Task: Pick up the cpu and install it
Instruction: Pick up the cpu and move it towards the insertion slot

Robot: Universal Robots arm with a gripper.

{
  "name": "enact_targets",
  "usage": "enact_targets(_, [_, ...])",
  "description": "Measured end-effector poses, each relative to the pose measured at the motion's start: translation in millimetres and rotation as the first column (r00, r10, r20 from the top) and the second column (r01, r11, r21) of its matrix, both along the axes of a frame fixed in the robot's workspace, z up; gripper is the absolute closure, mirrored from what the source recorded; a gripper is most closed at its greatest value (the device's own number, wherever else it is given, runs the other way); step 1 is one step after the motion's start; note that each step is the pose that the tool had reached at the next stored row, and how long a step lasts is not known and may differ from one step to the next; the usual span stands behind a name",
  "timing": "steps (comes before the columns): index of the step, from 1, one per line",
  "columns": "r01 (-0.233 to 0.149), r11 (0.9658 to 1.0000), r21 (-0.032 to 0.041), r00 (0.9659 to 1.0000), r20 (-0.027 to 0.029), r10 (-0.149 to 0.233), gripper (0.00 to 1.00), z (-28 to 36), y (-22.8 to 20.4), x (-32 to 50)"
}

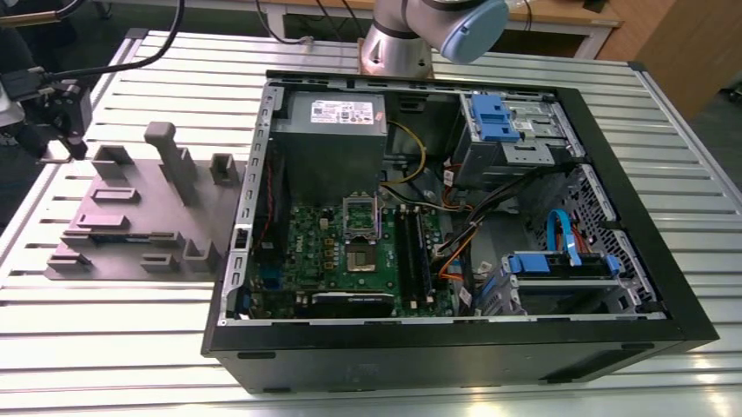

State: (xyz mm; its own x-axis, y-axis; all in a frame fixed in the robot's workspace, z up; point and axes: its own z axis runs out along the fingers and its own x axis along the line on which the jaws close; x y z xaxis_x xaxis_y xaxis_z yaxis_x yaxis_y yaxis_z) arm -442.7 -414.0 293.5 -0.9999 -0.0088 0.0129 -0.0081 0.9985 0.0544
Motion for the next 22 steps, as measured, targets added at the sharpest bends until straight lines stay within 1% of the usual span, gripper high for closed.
enact_targets(9, [0.0, 1.0, -0.0002, 1.0, 0.0, 0.0, 0.53, 10.7, 0.0, 0.0])
enact_targets(17, [0.0, 1.0, -0.0002, 1.0, 0.0, 0.0, 0.53, 11.3, 0.0, 0.0])
enact_targets(22, [0.0, 1.0, -0.0002, 1.0, 0.0, 0.0, 0.53, 13.0, 0.0, 0.0])
